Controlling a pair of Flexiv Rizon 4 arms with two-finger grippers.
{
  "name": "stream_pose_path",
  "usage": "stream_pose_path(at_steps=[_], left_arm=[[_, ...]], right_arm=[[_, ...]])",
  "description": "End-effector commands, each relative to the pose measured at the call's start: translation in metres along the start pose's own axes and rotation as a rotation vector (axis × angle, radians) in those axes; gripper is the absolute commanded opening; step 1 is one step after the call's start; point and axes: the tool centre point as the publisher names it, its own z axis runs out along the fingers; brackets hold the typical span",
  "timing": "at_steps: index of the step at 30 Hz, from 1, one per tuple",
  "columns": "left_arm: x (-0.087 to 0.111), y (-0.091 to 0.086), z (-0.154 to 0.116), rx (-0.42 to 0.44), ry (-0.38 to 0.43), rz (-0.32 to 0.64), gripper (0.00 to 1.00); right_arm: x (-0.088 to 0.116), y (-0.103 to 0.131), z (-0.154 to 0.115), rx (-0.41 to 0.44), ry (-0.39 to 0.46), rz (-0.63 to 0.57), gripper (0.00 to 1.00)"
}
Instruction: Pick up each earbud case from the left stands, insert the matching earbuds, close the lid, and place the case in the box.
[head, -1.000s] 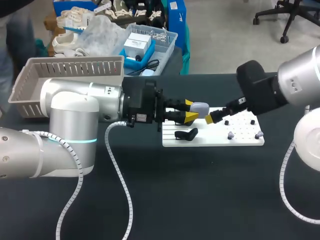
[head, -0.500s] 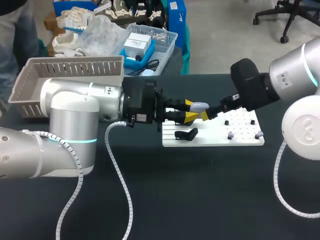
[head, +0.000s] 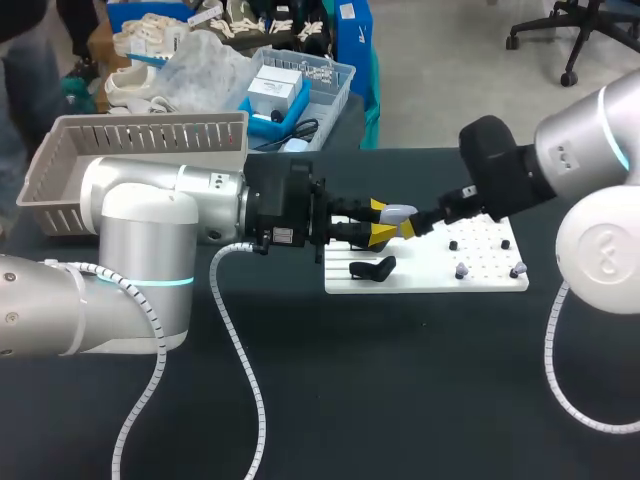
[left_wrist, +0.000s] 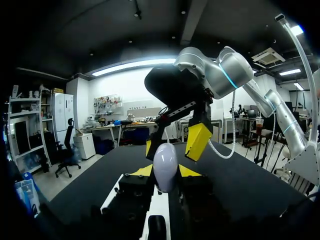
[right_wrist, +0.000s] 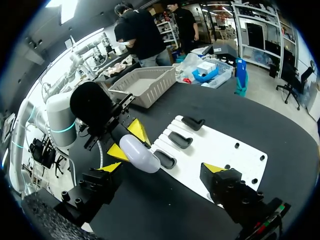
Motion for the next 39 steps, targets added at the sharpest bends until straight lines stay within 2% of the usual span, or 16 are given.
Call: stream_pose_path(at_steps=[1,22,39], left_arm=[[0.001,0.0,0.001,-0.001,-0.001,0.001,0.0],[0.001,0.0,0.001,-0.001,-0.001,0.001,0.0],[0.001,0.0,0.001,-0.001,-0.001,0.001,0.0]], right_arm=[[-0.003,0.0,0.004,0.006,0.0,0.003,1.0],[-0.004,-0.006,0.007,0.03,-0.002,0.025,1.0],[-0.018,-0.006,-0.002,0.046,-0.038,0.005,1.0]])
